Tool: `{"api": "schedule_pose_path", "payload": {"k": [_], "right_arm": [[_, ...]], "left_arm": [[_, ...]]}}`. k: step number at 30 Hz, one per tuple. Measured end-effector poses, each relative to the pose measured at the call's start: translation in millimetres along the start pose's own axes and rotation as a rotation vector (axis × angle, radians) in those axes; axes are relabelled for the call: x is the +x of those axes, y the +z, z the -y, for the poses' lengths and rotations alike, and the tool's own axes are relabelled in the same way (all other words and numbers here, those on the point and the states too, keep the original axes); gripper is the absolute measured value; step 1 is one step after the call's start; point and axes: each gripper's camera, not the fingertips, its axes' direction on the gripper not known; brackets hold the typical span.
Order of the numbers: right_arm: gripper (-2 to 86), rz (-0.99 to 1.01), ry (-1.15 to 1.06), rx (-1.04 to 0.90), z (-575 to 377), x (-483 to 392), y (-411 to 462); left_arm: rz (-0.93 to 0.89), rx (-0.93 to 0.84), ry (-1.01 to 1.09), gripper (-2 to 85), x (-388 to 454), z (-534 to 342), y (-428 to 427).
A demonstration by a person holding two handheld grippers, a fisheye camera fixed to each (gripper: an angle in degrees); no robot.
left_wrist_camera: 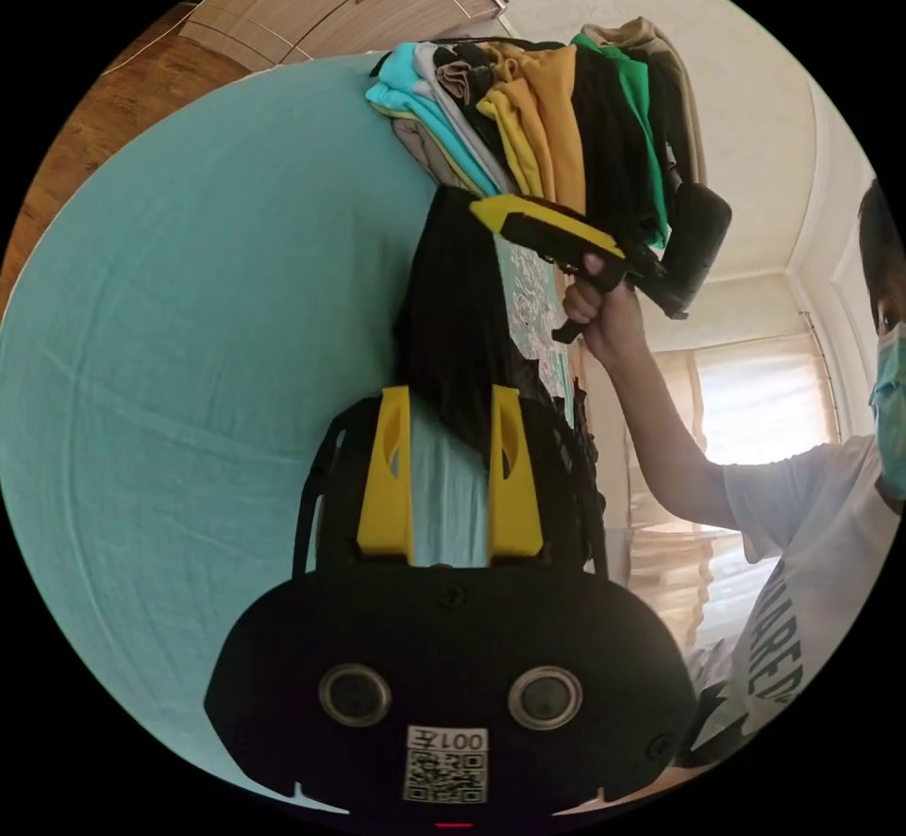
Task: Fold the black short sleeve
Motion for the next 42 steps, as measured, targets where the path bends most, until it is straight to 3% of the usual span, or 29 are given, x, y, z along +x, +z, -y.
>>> {"api": "schedule_pose_path", "payload": {"k": [6,10,18,24,28,31,34,37,42], "right_arm": [[0.1,0.094,0.004,0.138,-34.2,4.6,-45.6],[0.0,0.148,0.004,0.182,-63.3,14.2,-63.9],[0.1,0.109,0.077,0.216,-134.8,25.9,-89.6],[0.1,0.030,0.024,0.147,-193.4,-6.4,-103.0],[0.2,-0.082,0.025,0.077,-257.8,-42.8,-120.1],[0.4,0.018,0.153,0.055,-317.6,-54.8,-113.4],[0.6,0.091,0.255,-0.097,-371.7,-62.2,-85.8],[1.3,0.057,0.300,-0.180,-403.4,-60.2,-80.3],[5.4,0.079,0.378,0.039,-401.9,-21.3,-96.9]], "left_arm": [[-0.047,0.013,0.005,6.9,17.1,0.3,18.2],[-0.263,0.106,0.017,-0.1,28.7,-0.5,26.5],[-0.125,0.185,0.136,-0.9,111.0,-26.3,-2.2],[0.062,-0.019,0.468,-0.9,239.9,-44.0,22.2],[0.166,-0.300,0.760,-0.7,325.7,-75.9,86.0],[0.191,-0.503,0.851,0.4,351.9,-108.1,141.0],[0.259,-0.668,0.819,3.6,355.8,-134.4,179.0],[0.298,-0.615,0.665,5.2,358.5,-137.6,178.1],[0.515,-0.466,0.522,6.0,367.4,-122.7,172.8]]}}
